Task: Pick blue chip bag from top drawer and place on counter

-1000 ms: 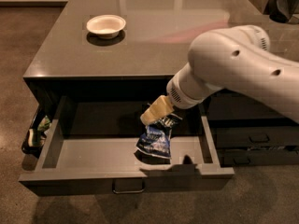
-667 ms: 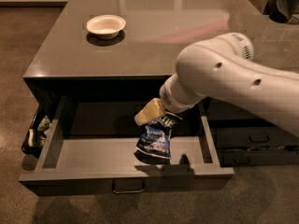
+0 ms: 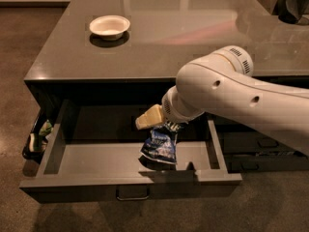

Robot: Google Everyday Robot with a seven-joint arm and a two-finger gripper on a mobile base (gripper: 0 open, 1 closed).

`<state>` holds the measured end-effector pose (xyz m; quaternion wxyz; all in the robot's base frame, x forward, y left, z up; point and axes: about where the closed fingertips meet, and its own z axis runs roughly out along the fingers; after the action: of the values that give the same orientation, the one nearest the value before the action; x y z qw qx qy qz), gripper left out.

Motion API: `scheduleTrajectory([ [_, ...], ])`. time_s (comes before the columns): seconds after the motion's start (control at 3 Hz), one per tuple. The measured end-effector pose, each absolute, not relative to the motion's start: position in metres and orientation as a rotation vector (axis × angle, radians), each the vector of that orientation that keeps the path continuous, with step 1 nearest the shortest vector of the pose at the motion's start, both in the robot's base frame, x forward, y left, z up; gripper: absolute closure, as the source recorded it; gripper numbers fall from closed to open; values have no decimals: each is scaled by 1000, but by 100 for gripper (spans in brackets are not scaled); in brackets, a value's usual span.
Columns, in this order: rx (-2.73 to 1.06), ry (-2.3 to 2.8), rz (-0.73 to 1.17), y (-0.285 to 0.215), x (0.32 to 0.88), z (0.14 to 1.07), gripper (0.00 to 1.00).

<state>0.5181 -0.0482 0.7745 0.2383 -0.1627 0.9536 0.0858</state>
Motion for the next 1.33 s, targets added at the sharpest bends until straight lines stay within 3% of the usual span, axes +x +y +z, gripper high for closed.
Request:
scheduleTrajectory([
  [1.33,-242,2767,185,-23,511,718,0],
])
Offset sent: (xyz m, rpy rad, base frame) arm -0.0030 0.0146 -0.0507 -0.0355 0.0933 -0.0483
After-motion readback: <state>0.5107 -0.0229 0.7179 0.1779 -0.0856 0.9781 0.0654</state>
